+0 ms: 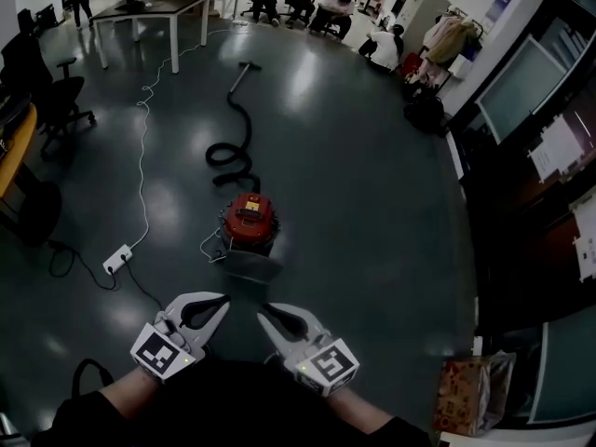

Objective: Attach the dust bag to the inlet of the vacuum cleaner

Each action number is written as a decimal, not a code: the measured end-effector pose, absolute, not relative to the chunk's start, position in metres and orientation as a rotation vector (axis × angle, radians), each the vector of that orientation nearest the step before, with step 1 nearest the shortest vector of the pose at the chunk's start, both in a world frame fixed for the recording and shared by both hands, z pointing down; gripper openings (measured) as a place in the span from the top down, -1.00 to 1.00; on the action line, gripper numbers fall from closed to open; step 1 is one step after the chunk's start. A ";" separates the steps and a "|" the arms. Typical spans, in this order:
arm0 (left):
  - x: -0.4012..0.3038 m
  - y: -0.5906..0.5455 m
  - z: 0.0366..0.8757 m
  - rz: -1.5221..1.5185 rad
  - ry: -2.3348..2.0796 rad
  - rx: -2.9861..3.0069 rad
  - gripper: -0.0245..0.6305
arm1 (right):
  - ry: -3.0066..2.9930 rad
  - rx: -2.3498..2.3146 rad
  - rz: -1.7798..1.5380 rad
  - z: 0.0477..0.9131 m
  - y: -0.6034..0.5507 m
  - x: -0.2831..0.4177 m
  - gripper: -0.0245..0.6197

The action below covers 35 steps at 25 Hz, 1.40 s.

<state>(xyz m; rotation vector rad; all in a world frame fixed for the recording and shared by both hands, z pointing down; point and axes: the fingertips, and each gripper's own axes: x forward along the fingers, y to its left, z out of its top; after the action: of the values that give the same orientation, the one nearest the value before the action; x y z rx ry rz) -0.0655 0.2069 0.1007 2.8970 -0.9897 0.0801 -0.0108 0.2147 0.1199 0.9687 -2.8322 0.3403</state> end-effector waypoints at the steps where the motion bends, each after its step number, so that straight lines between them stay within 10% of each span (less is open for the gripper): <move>1: -0.055 0.210 0.097 0.084 -0.978 2.904 0.92 | -2.860 0.962 0.341 0.112 0.220 -0.005 0.77; 35: -0.006 0.250 0.088 0.162 -0.913 2.949 0.92 | -2.963 0.884 0.394 0.102 0.259 0.024 0.92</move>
<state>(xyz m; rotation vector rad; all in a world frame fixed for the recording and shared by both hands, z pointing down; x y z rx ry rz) -0.0058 0.2496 0.0884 2.9492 -0.9127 0.1617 0.0241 0.2588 0.1018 0.8838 -2.9627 0.3937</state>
